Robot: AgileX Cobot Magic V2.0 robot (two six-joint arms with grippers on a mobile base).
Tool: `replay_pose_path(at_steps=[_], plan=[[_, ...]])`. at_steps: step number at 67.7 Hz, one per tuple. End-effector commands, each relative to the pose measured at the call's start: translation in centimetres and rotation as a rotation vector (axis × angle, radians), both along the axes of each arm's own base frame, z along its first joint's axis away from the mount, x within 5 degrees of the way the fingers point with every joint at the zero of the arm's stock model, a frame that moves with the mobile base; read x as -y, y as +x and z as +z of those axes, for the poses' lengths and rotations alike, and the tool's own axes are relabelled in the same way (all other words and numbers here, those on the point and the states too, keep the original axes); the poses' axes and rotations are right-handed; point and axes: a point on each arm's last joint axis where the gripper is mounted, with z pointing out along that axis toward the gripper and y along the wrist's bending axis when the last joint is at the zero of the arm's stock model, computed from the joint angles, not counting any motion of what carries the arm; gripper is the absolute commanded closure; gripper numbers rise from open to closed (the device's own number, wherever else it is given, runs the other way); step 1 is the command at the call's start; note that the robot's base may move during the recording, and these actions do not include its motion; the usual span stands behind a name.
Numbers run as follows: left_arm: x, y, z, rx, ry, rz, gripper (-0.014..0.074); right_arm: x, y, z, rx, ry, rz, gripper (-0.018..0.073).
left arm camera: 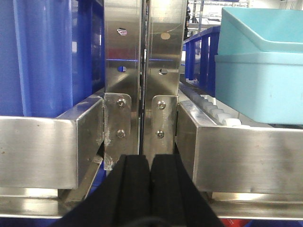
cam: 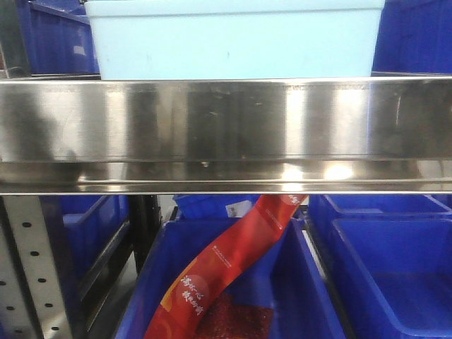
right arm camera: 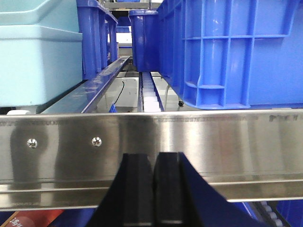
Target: Move two blue bins to right shelf middle
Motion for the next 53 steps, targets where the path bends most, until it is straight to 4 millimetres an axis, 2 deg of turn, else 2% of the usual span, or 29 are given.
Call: replay_pose_path(at_steps=[1, 53], plan=[[-0.03, -0.06, 0.25, 0.025, -0.012, 0.004, 0.0707, 0.05, -0.01, 0.05, 0.015, -0.002, -0.008, 0.0721], [-0.03, -0.06, 0.25, 0.025, -0.012, 0.004, 0.0707, 0.05, -0.01, 0.07, 0.017, -0.002, -0.008, 0.0721]])
